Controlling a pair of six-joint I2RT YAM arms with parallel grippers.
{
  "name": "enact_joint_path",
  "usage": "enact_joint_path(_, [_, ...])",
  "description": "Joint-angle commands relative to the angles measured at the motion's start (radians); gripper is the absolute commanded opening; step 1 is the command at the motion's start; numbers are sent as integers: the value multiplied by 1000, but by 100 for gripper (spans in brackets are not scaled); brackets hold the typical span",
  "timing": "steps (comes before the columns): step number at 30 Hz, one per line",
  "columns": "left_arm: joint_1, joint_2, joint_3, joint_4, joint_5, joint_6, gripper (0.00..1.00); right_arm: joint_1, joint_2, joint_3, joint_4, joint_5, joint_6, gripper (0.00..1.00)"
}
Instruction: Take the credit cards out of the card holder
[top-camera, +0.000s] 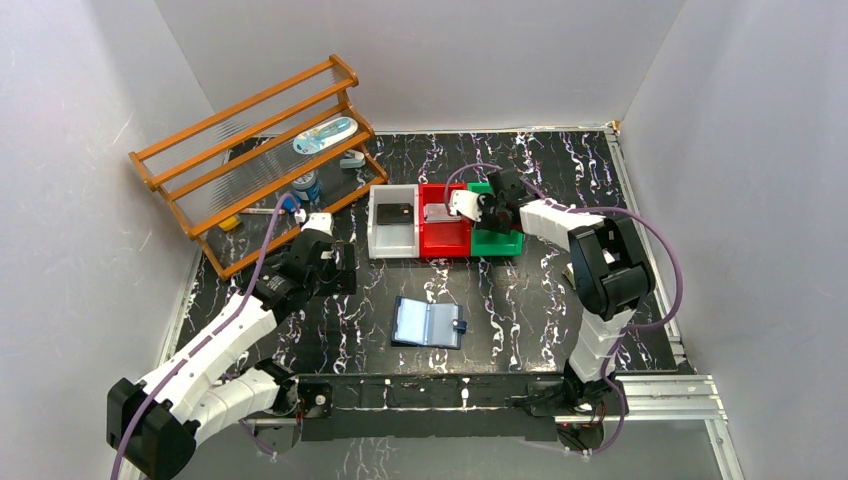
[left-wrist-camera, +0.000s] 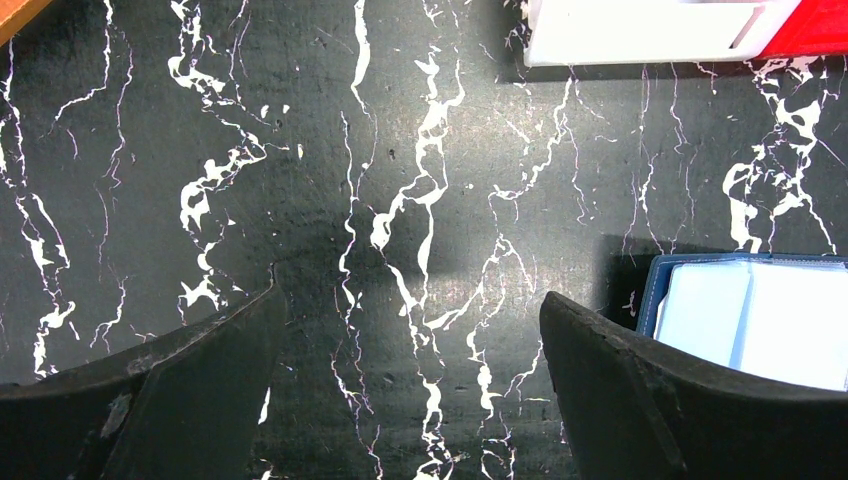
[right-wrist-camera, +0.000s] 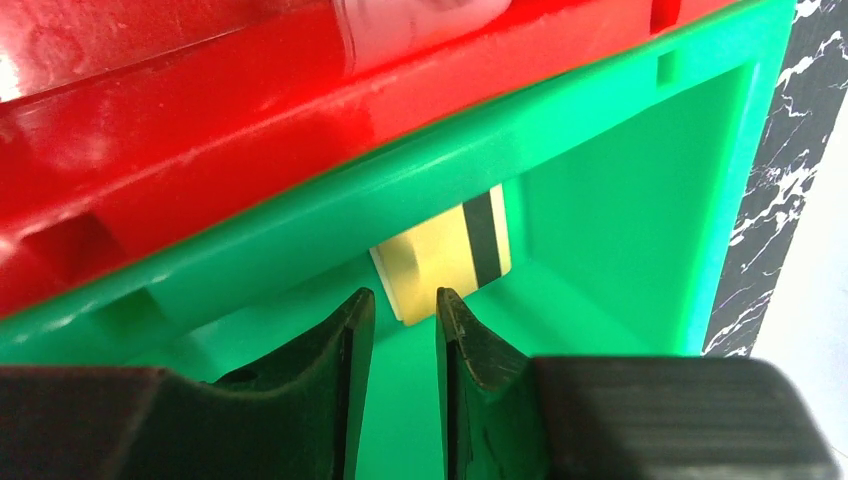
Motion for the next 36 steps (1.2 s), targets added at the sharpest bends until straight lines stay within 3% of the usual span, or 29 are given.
enact_joint_path(1, [11,0,9,-7,12,9,98,-5,-84,-11,40,-36,54,38])
enact_joint_path(5, [11,4,10,-8,18,10,98,-7,-146,-26,101,-43,116,40])
enact_joint_path(10, [11,6,9,-4,30,16,98,-7,-239,-48,211,-16,338,41])
enact_joint_path(15, [11,7,8,3,50,24,98,-7,-385,-141,326,-26,706,48])
enact_joint_path(18, [10,8,5,13,70,34,99,-7,-458,-158,261,-55,1001,56])
enact_joint_path(20, [11,9,5,17,79,38,98,-7,-478,-123,133,-125,1182,59])
enact_joint_path(23, [12,5,1,28,110,49,98,-7,-487,-131,22,-364,1339,60])
enact_joint_path(27, [11,-9,-9,52,165,60,98,12,-521,-293,182,-556,1622,55])
enact_joint_path(31, [11,-26,-24,93,281,64,98,120,-568,-412,219,-432,1772,56])
enact_joint_path(36, [12,-35,-73,212,477,-48,94,306,-623,-493,176,-126,1902,51])
